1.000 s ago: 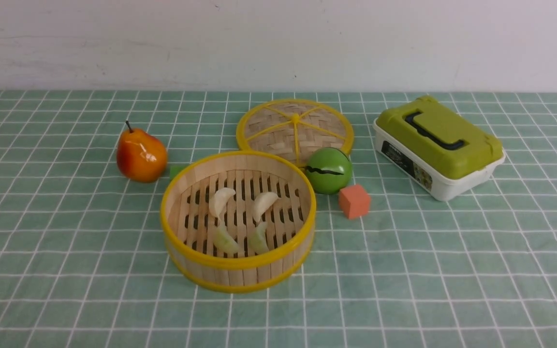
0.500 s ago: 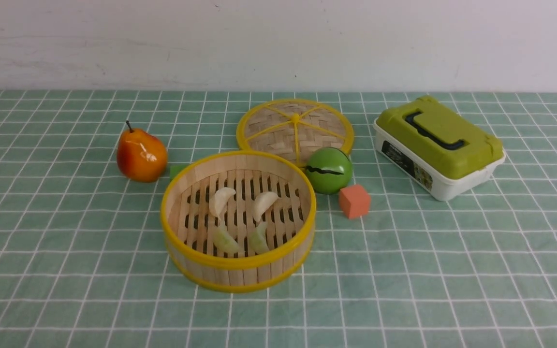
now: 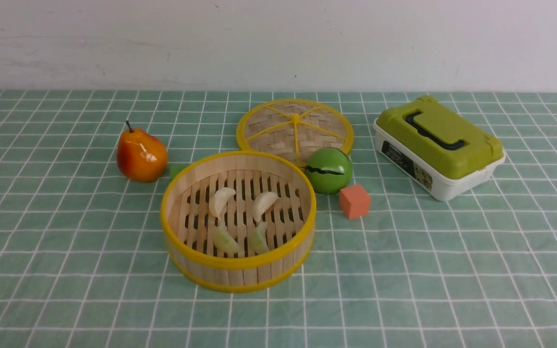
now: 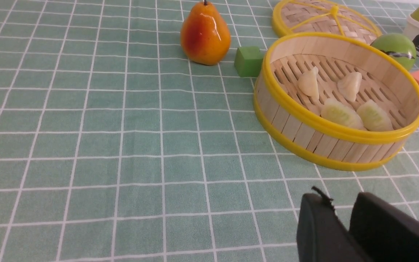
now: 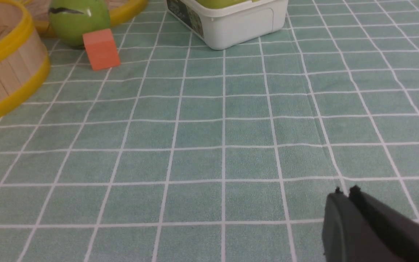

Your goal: Put the dumplings into the steamer on the table with the blue tablecloth.

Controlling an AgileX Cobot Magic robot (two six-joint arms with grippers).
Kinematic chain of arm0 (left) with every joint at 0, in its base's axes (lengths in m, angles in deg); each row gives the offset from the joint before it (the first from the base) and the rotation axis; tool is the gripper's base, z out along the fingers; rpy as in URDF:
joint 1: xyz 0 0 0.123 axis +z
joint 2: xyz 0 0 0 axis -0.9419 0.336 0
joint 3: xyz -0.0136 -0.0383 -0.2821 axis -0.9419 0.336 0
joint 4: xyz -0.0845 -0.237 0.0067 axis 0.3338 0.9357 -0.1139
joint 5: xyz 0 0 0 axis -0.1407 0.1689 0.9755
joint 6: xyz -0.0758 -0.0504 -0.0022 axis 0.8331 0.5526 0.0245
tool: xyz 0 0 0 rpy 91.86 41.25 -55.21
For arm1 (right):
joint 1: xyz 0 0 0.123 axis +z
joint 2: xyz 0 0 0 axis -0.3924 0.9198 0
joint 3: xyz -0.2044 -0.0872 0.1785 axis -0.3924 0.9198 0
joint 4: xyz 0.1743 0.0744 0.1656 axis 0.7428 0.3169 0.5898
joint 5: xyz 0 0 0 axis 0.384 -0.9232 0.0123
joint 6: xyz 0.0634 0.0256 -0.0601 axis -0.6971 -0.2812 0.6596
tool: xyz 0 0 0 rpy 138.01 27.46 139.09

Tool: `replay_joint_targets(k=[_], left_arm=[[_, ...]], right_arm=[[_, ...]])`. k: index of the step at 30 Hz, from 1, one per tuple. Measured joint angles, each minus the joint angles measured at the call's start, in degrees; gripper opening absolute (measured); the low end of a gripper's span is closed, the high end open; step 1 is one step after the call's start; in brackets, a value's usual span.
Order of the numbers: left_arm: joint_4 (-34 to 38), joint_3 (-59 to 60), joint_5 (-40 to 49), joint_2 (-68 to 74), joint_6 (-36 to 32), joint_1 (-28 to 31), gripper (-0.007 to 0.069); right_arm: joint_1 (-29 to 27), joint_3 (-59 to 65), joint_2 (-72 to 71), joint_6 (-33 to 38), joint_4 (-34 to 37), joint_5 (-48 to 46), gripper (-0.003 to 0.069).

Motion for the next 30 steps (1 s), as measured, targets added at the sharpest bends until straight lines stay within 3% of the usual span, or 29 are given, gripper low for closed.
replay_joint_targets(k=[8, 11, 15, 20, 23, 30], left_arm=[[-2.0, 3.3, -3.1, -4.5, 0.0, 1.7, 0.0141], [-1.1, 5.7, -6.6, -8.3, 0.0, 6.6, 0.0115], [3.4, 11.2, -11.6, -9.9, -0.4, 15.6, 0.0005], [10.8, 18.6, -16.7, -9.9, -7.2, 21.3, -0.0014], [14.1, 22.6, -19.1, -9.9, -13.1, 21.9, -0.0014], [18.3, 24.8, -18.4, -9.9, -17.8, 22.0, -0.0014]], right_arm=[[0.0, 0.0, 0.0, 0.0, 0.0, 0.0, 0.0015], [0.0, 0.0, 0.0, 0.0, 0.0, 0.0, 0.0020], [0.0, 0.0, 0.0, 0.0, 0.0, 0.0, 0.0027], [0.0, 0.0, 0.0, 0.0, 0.0, 0.0, 0.0031], [0.0, 0.0, 0.0, 0.0, 0.0, 0.0, 0.0031], [0.0, 0.0, 0.0, 0.0, 0.0, 0.0, 0.0040]])
